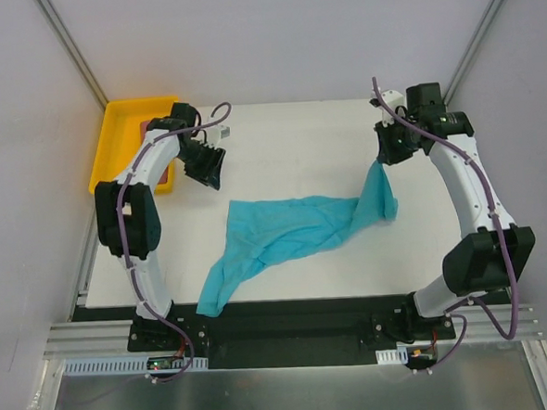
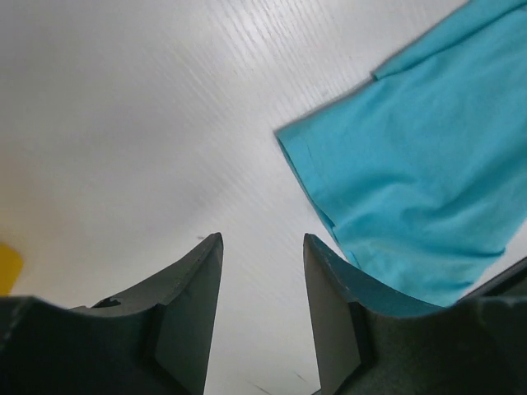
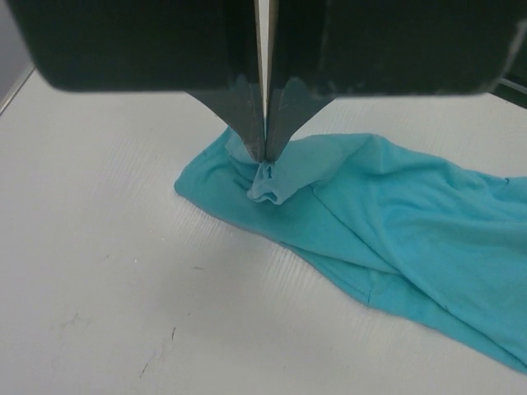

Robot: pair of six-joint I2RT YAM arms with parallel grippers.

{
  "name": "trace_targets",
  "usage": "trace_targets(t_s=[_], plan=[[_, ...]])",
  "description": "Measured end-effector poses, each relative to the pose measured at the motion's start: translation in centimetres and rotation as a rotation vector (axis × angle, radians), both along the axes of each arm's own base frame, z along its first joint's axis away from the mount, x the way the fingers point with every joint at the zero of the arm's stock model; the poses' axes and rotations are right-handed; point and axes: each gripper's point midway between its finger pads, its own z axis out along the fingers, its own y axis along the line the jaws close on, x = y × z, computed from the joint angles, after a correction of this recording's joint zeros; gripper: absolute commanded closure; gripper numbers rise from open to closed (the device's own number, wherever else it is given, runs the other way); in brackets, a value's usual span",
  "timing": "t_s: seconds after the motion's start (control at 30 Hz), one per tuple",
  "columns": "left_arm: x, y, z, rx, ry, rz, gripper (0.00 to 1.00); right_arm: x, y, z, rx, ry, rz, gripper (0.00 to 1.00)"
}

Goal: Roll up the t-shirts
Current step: Flatten out the T-shirt at the center of the board.

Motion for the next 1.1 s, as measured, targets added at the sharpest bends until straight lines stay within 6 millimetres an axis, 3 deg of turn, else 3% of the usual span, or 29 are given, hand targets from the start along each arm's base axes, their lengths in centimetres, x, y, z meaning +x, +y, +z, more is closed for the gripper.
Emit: trace_targets(t_s=[0.13,0.27,0.5,0.83,0.97,1.1], plan=[[1.5,-1.3,-3.5,0.029,0.061,-0.035,0.54,2.9,0.4,-0.3,0.011,-0.003,0.0,1.0],[1.6,-3.2,-5.2,0.039,0.093,-0.086,0.56,4.4,0.4,0.0,0.022,-0.018,-0.012,0.99],[0.5,-5.3,-7.4,0.053,0.146,-0.145,0.57,4.6,0.3,-0.3,0.025,-0.01,-0.017,0.99],[-0.2,-4.5,-9.3,0.101,0.191,-0.152,0.58,4.9,0.4,-0.8,0.027,0.006,-0.015,0.99],[-0.4,-4.5,-9.9,0.104,0.208,-0.151,0.63,4.8,0.5,-0.8,0.03,0.006,-0.014,0.99],[-0.4,-4.7,-10.0,0.105,0.208,-0.159,0.83,4.8,0.5,-0.8,0.03,0.006,-0.014,0.99]])
